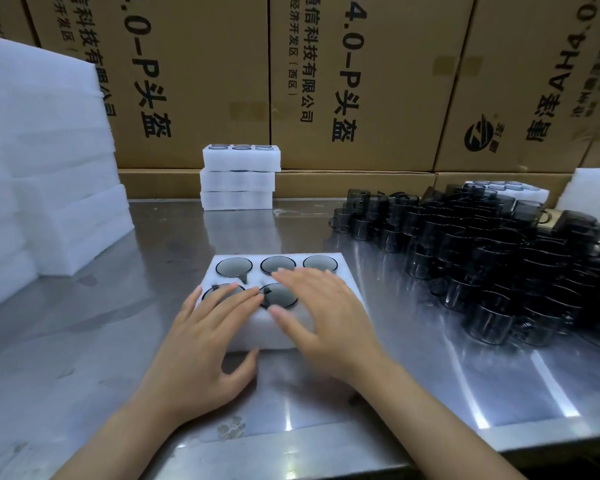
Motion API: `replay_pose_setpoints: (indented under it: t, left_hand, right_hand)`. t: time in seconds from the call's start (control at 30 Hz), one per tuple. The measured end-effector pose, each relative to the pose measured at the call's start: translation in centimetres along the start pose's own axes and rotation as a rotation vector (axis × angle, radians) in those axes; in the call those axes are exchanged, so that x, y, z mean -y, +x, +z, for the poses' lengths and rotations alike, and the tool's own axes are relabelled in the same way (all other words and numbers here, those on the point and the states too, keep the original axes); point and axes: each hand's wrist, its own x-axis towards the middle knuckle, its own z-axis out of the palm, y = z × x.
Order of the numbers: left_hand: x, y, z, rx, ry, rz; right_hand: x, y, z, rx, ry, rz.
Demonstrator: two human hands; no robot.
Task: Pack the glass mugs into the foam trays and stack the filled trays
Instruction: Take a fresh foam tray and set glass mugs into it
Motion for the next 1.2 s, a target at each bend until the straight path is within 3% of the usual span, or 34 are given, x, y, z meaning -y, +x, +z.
replay_pose_setpoints:
  t: [0.1, 0.17, 0.27, 0.43, 0.53, 0.8, 0.9, 0.97, 1.07, 1.2]
  left_hand:
    - [0.0, -0.1, -0.4, -0.053, -0.052, -0.038]
    - [-0.1, 0.0, -0.6, -0.088, -0.079, -0.07]
    - [-0.2, 0.1, -0.6, -0.103, -0.093, -0.095]
    - [-0.4, 0.0, -0.5, -0.1, -0.076, -0.069]
    - [-0.4, 0.1, -0.5, -0.107, -0.074, -0.055]
    - [-0.4, 0.0, -0.6, -0.102, -0.072, -0.062]
    - [-0.4, 0.0, -0.7, -0.101, -0.079, -0.07]
    - [-0.4, 0.0, -0.7, -0.094, -0.082, -0.075]
    - [-0.5, 0.0, -0.6, -0.088, -0.085, -0.071]
    - [-0.5, -0.1, -0.6, -0.083, -0.089, -0.063]
  right_hand:
    - [-1.8, -0.8, -1.9, -0.392, -0.055, 0.145]
    - [-3.7, -1.5, -3.1, -0.467, -0.157, 0.371]
    - [-6.2, -2.9, -4.3, -0.349, -0.305, 0.673]
    - [-7.7, -4.1, -4.7, -0.062, -0.496, 0.933]
    - [-7.8, -4.1, -4.3, -0.017, -0.563, 0.901]
    - [-6.6, -3.6, -3.1, -0.184, -0.436, 0.517]
    - [-6.7, -3.6, -3.0, -0.234, -0.45, 0.543]
    - [-7.1, -3.9, -3.0, -0.141, -0.448, 0.658]
    - [-8.0, -3.9, -3.2, -0.062, -0.264, 0.752]
    - [-8.3, -3.3, -3.8, -0.163, 0.096, 0.613]
